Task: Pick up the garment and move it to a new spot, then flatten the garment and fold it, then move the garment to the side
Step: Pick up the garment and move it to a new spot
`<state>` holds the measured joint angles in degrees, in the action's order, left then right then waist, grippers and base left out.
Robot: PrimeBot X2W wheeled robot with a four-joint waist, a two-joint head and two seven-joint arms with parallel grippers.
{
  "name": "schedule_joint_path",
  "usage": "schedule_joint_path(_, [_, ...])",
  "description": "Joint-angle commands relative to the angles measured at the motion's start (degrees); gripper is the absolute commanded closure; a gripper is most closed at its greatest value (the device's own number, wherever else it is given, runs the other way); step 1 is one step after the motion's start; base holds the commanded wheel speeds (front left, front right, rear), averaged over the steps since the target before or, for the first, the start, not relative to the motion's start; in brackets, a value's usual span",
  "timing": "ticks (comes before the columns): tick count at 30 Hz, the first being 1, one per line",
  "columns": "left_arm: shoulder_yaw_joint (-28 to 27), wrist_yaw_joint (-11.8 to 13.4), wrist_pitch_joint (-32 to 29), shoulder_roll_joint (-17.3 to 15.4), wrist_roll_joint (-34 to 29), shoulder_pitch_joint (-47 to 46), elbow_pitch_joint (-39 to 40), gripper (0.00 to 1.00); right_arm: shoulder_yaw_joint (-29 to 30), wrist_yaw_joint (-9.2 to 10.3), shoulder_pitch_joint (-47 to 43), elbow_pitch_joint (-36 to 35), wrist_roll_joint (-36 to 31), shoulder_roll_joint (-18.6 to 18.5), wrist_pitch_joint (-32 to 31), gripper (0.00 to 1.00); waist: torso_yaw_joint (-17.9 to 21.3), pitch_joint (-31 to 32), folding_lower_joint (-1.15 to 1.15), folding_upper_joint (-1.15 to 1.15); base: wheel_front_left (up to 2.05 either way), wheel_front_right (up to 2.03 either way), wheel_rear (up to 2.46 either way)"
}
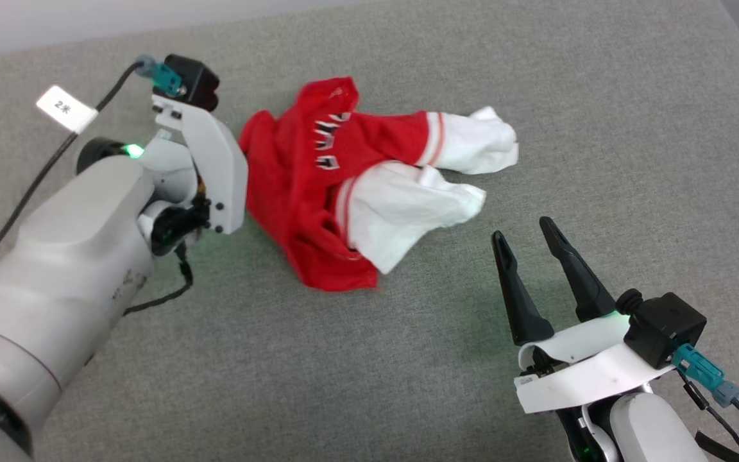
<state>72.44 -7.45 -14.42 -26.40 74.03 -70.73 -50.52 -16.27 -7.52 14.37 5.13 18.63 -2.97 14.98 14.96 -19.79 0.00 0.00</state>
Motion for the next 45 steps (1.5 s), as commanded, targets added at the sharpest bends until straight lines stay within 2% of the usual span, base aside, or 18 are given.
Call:
schedule_joint_path(1, [0.1, 0.0, 0.5, 0.1, -1.1, -0.1, -1.5, 1.00, 0.2, 0.06, -0.2, -0.1, -0.3, 0.1, 0.3, 0.00, 0.2, -0.3, 0.00, 0.00, 0.00, 0.00, 0.00])
schedule_joint_path(9, [0.5, 0.0, 0.7, 2.8, -1.6, 0.4, -6.0, 1.00, 0.7, 0.06, 0.0, 0.0, -0.2, 0.1, 0.3, 0.00, 0.8, -0.7, 0.00, 0.00, 0.00, 0.00, 0.00])
schedule_joint_path(18, [1.0, 0.0, -2.1, 3.4, -3.7, 1.4, -6.4, 1.00, 0.4, 0.06, 0.7, -0.3, 0.2, 0.1, 0.3, 0.00, 1.0, -0.9, 0.00, 0.00, 0.00, 0.00, 0.00])
schedule_joint_path(20, [0.9, 0.0, -0.7, 3.5, -3.5, 1.0, -5.6, 0.52, 0.7, 0.06, 0.8, -0.3, 0.3, 0.1, 0.3, 0.00, 1.0, -0.9, 0.00, 0.00, 0.00, 0.00, 0.00])
schedule_joint_path(21, [0.6, 0.0, 0.1, 3.5, -3.2, 0.8, -5.4, 0.03, 0.8, 0.06, 0.8, -0.2, 0.2, 0.1, 0.3, 0.00, 1.0, -0.8, 0.00, 0.00, 0.00, 0.00, 0.00])
schedule_joint_path(22, [0.3, 0.0, 0.7, 3.7, -2.7, 1.0, -5.1, 0.00, 1.0, 0.06, 0.5, -0.1, 0.1, 0.1, 0.3, 0.00, 0.9, -0.4, 0.00, 0.00, 0.00, 0.00, 0.00])
schedule_joint_path(26, [0.0, 0.0, 2.6, 3.5, -1.7, 1.3, -3.8, 0.00, 1.2, 0.06, -0.4, 0.5, -0.5, 0.1, 0.3, 0.00, 0.4, 1.0, 0.00, 0.00, 0.00, 0.00, 0.00])
schedule_joint_path(33, [-2.7, 0.0, 9.0, 2.1, 3.2, 4.9, 1.4, 0.00, 0.7, 0.06, -2.4, 2.0, -1.7, 0.1, 0.3, 0.00, -1.2, 6.4, 0.00, 0.00, 0.00, 0.00, 0.00])
schedule_joint_path(36, [-2.4, 0.0, 12.2, 1.0, 3.3, 7.1, 3.7, 0.00, 0.9, 0.06, -3.6, 2.6, -2.6, 0.1, 0.3, 0.00, -2.3, 8.7, 0.00, 0.00, 0.00, 0.00, 0.00])
schedule_joint_path(45, [-5.0, 0.0, 25.9, -2.2, 6.4, 18.8, 7.7, 0.00, 2.6, 0.06, -7.8, 4.4, -5.2, -0.8, 0.3, 0.00, -5.1, 13.7, 0.00, 0.00, 0.00, 0.00, 0.00])
